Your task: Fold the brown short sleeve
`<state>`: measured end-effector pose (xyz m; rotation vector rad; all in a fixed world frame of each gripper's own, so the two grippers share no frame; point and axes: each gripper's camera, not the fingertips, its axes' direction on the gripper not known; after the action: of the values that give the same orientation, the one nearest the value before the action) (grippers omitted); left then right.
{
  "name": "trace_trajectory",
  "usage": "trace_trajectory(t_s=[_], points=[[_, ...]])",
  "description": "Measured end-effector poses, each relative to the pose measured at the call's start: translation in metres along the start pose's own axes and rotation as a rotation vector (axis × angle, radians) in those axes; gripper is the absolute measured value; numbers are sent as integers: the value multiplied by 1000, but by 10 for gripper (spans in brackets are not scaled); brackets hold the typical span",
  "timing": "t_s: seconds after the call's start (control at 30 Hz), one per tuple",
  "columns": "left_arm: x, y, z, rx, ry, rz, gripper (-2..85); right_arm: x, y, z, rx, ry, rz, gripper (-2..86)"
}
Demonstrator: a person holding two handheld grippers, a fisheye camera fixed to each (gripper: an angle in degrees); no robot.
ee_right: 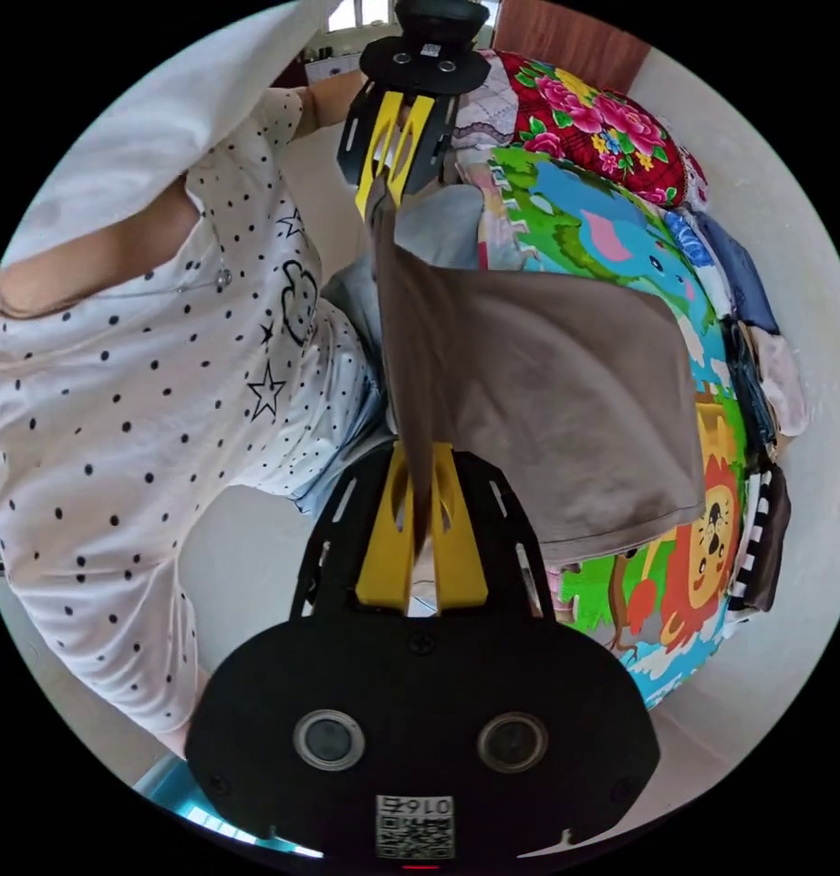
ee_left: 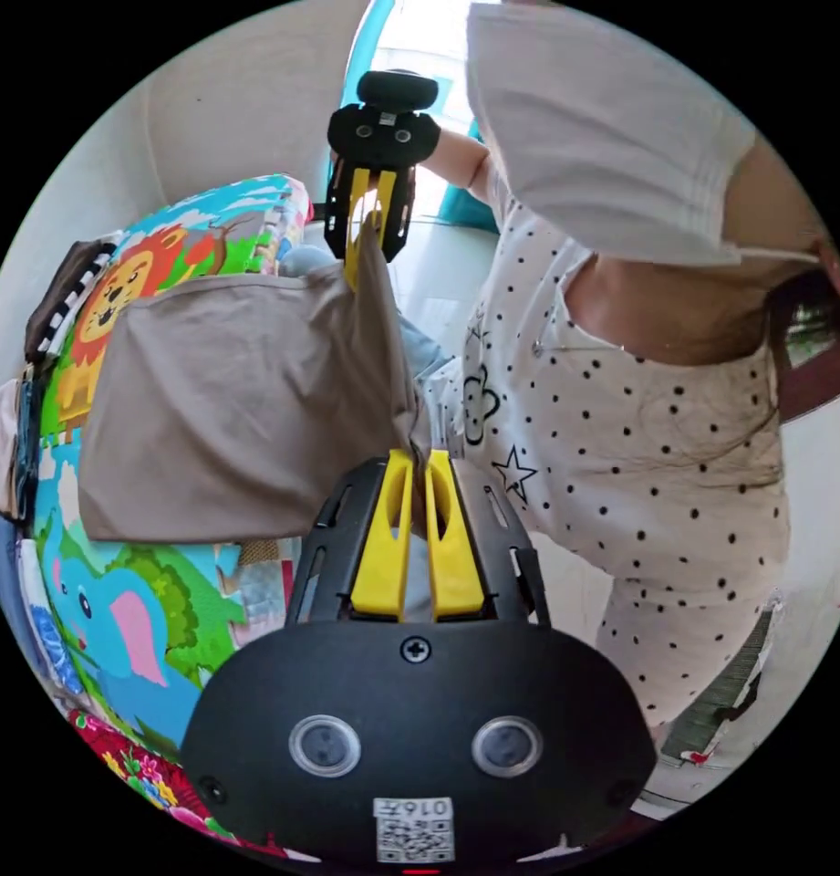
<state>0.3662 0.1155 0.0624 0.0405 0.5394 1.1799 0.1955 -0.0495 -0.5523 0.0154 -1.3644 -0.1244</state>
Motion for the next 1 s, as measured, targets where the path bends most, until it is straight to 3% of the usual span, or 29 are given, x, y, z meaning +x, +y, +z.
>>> trace_trajectory(t_s=[0.17, 0.33, 0.57, 0.73, 0.8, 0.9, 1.0], points=[[-102, 0, -89, 21, -125, -149, -8, 107, -15, -81, -7, 43, 29, 80], [-220, -2, -138, -15, -167, -286, -8, 233, -46, -98, -106, -53, 99, 73], [-389, 19, -95, -130, 14, -551, -8, 355, -72, -22, -295, -304, 251, 51], [-418, 36, -84, -132, 48, -572, -7, 359, -68, -23, -273, -341, 272, 25], [-423, 46, -85, -112, 39, -590, -6, 361, -64, -26, -273, -258, 338, 11], [-435, 78, -90, -54, -82, -760, -7, 361, -44, -33, -267, 20, 541, -1], [-424, 134, -112, 135, -282, -1002, -9, 322, -8, -68, -78, 344, 664, -2]])
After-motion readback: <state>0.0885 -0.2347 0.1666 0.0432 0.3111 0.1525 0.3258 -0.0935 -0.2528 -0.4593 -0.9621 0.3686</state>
